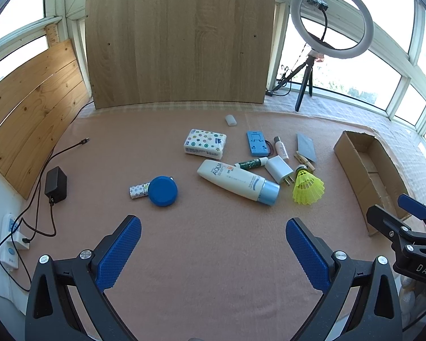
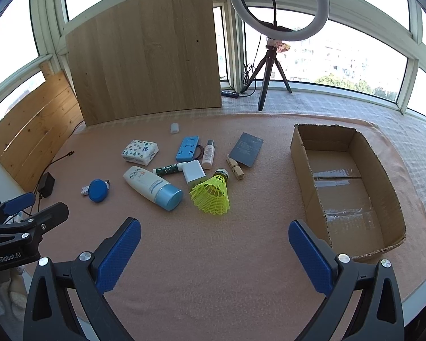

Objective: Organize objects

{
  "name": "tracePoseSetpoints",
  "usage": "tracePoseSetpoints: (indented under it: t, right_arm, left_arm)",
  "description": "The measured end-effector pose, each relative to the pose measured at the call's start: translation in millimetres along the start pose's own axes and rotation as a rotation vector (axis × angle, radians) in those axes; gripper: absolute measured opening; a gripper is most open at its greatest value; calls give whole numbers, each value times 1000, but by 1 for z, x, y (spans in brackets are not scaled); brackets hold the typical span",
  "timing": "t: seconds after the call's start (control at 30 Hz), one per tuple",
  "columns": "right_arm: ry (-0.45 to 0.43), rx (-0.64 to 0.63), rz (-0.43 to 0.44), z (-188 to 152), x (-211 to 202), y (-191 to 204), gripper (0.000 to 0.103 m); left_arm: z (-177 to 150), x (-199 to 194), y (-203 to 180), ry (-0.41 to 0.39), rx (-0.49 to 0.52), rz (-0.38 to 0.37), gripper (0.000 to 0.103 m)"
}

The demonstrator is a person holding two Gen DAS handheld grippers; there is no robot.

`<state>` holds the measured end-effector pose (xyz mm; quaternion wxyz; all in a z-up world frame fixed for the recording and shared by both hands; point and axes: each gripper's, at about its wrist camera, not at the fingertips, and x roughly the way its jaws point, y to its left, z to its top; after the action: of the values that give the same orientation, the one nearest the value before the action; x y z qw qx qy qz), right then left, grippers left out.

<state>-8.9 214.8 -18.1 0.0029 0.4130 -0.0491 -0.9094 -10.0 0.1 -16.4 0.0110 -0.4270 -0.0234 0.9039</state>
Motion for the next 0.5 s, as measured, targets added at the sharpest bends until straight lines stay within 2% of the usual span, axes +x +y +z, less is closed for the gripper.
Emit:
tracePoseSetpoints:
  t: [0.5]
  right_arm:
    - [9,1,7,2,7,1,103]
  left_arm:
    - [3,7,2,6,-1,4,103]
